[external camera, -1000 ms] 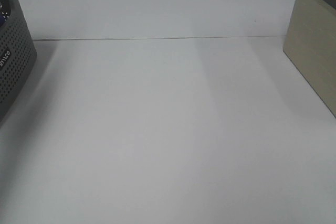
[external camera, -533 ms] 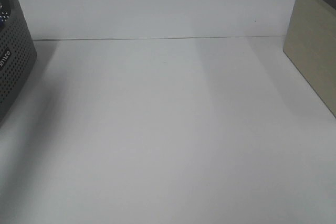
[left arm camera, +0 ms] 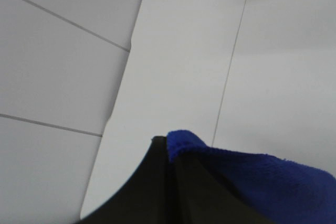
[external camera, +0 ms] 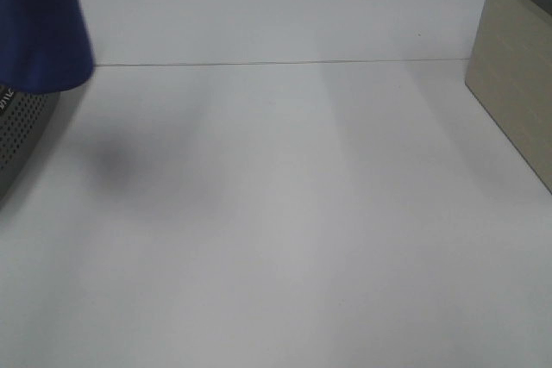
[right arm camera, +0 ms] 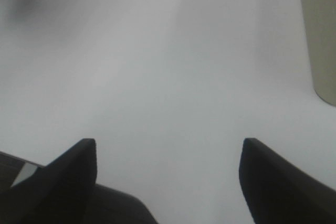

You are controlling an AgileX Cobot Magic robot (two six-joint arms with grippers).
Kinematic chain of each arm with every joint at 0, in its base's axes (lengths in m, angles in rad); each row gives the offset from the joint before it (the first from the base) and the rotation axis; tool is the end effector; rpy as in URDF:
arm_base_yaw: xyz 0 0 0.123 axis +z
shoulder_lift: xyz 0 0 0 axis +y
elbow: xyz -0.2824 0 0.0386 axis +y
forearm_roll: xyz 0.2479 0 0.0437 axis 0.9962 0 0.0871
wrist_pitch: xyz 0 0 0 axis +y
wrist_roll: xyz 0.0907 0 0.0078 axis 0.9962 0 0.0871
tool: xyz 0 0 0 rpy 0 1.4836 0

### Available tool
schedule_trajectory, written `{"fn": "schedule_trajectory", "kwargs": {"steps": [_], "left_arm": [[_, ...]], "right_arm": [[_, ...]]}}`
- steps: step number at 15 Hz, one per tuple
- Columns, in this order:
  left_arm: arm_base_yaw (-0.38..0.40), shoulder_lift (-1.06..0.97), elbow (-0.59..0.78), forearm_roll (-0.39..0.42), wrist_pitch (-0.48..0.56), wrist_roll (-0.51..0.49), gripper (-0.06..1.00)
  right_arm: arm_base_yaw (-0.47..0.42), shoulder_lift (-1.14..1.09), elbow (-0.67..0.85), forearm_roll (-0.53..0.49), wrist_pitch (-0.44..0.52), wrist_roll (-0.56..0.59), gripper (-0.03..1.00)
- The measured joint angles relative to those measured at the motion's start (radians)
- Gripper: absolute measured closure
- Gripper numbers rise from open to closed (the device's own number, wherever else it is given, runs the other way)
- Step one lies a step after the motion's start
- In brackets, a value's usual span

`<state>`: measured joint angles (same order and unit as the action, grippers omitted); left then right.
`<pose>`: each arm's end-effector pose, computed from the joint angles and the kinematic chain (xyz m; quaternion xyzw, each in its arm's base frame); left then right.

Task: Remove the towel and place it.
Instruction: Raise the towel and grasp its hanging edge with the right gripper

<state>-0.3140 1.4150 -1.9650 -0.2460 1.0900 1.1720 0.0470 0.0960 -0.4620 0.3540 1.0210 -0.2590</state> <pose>0.2442 -0.1000 0.5368 0.5763 0.6131 0.1077 0.5295 0.0117 0.0275 0.2733 -0.1231 0.8544 0.1248 0.4892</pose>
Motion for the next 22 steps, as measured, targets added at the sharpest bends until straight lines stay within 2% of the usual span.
{"fn": "schedule_trajectory", "kwargs": {"steps": [2,4,5,7,8,9,11,13,15,19,22], "left_arm": [[-0.063,0.004,0.0,-0.002,-0.036,0.013,0.94],[-0.137,0.026,0.0,-0.006,-0.045,0.019,0.94],[-0.165,0.043,0.0,-0.007,-0.053,0.028,0.94],[-0.202,0.075,0.0,-0.007,-0.081,0.052,0.94],[-0.224,0.101,0.0,-0.006,-0.113,0.058,0.94],[-0.241,0.114,0.0,-0.006,-0.138,0.06,0.94],[-0.282,0.139,0.0,-0.006,-0.183,0.063,0.94],[-0.324,0.16,0.0,-0.007,-0.211,0.072,0.94],[-0.358,0.173,0.0,-0.007,-0.234,0.084,0.94],[-0.406,0.19,0.0,-0.008,-0.249,0.088,0.94],[-0.418,0.195,0.0,-0.015,-0.275,0.088,0.94]], "right_arm": [[0.0,0.091,-0.002,0.144,-0.118,-0.113,0.26],[0.0,0.238,-0.002,0.379,-0.247,-0.364,0.26],[0.0,0.314,-0.002,0.506,-0.276,-0.516,0.26],[0.0,0.494,-0.002,0.802,-0.273,-0.864,0.26],[0.0,0.601,-0.002,1.014,-0.222,-1.098,0.26],[0.0,0.7,-0.002,1.176,-0.145,-1.258,0.26],[0.0,0.789,-0.002,1.276,-0.062,-1.339,0.26],[0.0,0.877,-0.002,1.33,-0.018,-1.353,0.26],[0.0,0.958,-0.002,1.337,-0.016,-1.388,0.26],[0.0,1.12,-0.003,1.374,0.007,-1.65,0.26],[0.022,1.239,-0.023,1.38,0.043,-1.738,0.26]]}}
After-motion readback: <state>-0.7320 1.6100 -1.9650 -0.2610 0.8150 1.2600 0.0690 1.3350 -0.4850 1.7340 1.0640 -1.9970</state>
